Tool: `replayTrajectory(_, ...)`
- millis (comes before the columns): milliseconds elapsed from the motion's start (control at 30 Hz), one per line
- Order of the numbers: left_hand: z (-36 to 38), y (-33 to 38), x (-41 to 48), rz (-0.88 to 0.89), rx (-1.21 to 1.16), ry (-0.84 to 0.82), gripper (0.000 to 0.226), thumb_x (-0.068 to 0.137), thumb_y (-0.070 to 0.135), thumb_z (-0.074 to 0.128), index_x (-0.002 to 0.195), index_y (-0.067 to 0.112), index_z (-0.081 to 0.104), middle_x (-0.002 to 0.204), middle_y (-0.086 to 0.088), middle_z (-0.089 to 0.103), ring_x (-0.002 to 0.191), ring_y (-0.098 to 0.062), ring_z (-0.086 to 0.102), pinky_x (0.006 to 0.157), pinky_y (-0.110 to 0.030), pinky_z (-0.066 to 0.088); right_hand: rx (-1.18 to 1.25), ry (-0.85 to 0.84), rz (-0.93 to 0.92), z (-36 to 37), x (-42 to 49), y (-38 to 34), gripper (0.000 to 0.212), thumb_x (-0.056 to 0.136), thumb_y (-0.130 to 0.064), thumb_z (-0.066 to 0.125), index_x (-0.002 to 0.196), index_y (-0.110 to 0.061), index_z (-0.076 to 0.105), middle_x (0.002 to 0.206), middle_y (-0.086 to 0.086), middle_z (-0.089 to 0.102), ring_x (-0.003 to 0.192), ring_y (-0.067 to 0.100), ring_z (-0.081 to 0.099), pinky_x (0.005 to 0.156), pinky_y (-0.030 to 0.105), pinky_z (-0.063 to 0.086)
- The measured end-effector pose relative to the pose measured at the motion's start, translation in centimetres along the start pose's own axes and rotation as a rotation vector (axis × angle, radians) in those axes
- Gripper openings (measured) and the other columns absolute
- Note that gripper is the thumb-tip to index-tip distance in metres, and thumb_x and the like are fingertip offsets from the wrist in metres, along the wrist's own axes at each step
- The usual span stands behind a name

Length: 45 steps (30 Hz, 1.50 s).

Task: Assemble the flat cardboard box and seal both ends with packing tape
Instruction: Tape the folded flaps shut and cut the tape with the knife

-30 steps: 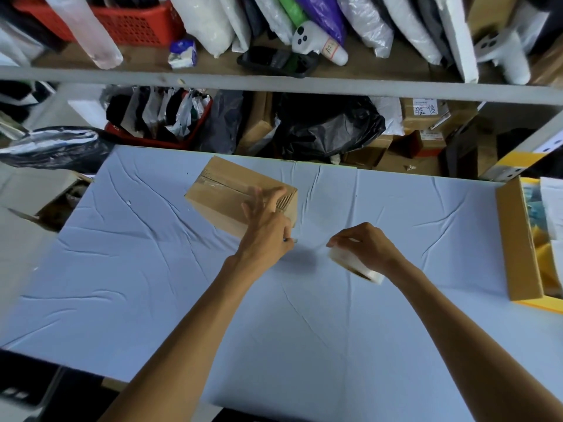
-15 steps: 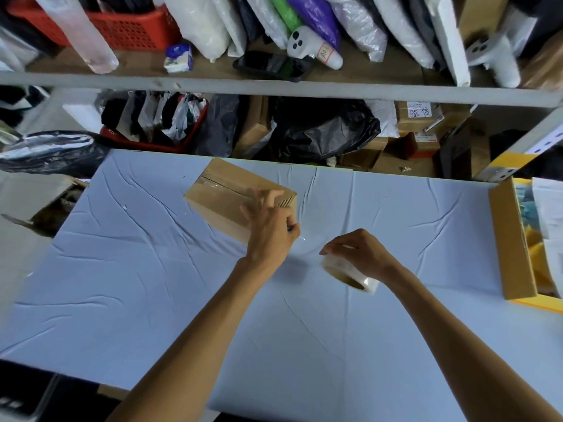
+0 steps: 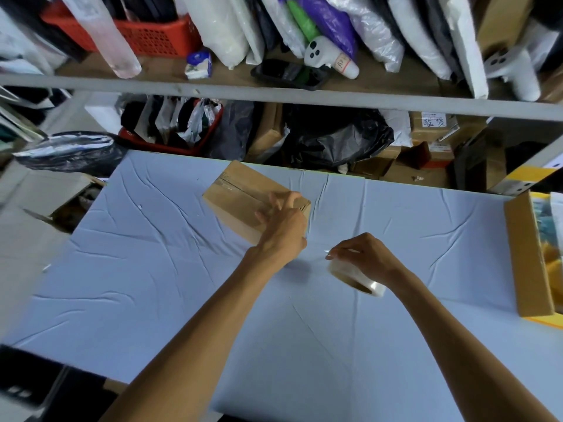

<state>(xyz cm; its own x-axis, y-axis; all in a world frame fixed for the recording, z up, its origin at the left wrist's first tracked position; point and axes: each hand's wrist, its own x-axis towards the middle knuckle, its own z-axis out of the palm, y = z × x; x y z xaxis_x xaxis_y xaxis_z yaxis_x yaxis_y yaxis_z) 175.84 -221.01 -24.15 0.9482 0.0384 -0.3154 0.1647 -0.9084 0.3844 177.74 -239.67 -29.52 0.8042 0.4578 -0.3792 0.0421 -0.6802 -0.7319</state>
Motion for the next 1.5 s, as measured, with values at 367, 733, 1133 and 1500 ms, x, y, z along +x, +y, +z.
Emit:
replayTrajectory(367, -0.6, -1.2, -0.5, 0.076, -0.068, -0.057, 0.019, 0.079, 0.02, 0.074, 0.063, 0.018, 0.063, 0.16, 0.003, 0.003, 0.143, -0.041, -0.018, 0.108, -0.069, -0.004, -0.005, 0.033, 0.157, -0.4, -2.3, 3.9, 0.017, 0.088, -0.034, 0.059, 0.082, -0.037, 0.075, 0.092, -0.01, 0.072, 0.091, 0.012, 0.065, 0.083, 0.029, 0.048)
replayTrajectory(733, -1.3, -2.6, -2.8, 0.103, -0.385, 0.134, 0.036, 0.077, 0.013, 0.076, 0.054, 0.029, 0.054, 0.148, 0.001, 0.039, 0.147, -0.028, 0.01, 0.112, -0.063, 0.014, 0.063, -0.026, 0.155, 1.6, -2.2, 3.0, 0.006, 0.098, -0.026, 0.046, 0.099, -0.02, 0.048, 0.074, 0.004, 0.057, 0.06, 0.017, 0.048, 0.054, 0.025, 0.035)
replayTrajectory(1133, -1.2, -2.9, -3.2, 0.114, -0.352, 0.151, 0.024, 0.079, 0.012, 0.073, 0.061, 0.02, 0.061, 0.147, -0.001, 0.042, 0.145, -0.028, 0.013, 0.113, -0.054, 0.018, -0.024, 0.16, 0.272, 3.2, -2.2, 2.8, 0.013, 0.093, -0.032, 0.051, 0.099, -0.022, 0.047, 0.068, 0.001, 0.054, 0.065, 0.025, 0.052, 0.058, 0.031, 0.037)
replayTrajectory(1500, -1.5, -2.8, -3.3, 0.117, -0.343, 0.148, 0.023, 0.08, 0.011, 0.072, 0.061, 0.018, 0.061, 0.147, -0.002, 0.042, 0.145, -0.028, 0.015, 0.114, -0.053, 0.017, 0.104, 0.16, 0.086, 2.8, -2.1, 1.7, 0.016, 0.091, -0.021, 0.059, 0.101, -0.034, 0.062, 0.061, -0.003, 0.046, 0.056, 0.012, 0.045, 0.047, 0.012, 0.035)
